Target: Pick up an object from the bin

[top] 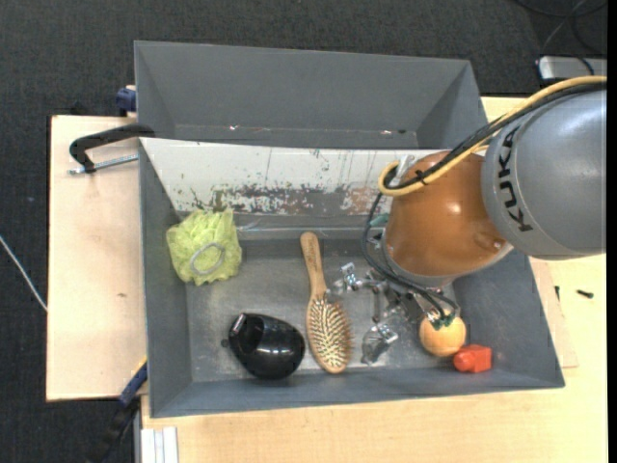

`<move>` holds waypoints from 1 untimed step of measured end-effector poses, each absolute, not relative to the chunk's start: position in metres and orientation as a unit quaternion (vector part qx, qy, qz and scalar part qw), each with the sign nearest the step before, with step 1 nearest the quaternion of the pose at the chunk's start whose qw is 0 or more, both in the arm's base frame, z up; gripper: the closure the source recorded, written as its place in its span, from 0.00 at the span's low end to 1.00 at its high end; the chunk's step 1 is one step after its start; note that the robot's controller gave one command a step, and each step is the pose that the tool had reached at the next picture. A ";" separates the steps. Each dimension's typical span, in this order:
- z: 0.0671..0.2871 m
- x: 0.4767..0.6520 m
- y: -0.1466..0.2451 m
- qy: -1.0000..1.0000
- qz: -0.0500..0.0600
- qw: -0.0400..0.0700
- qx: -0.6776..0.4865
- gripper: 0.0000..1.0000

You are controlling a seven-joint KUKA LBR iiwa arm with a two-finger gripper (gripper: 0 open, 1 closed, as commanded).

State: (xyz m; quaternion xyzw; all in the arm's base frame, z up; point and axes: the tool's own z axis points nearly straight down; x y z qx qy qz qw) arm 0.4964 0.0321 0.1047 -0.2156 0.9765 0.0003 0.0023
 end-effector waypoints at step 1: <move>0.105 0.495 0.047 0.948 0.000 0.002 -0.317 0.00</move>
Offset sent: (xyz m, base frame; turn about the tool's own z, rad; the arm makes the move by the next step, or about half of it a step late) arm -0.0045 0.0215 -0.0347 -0.5985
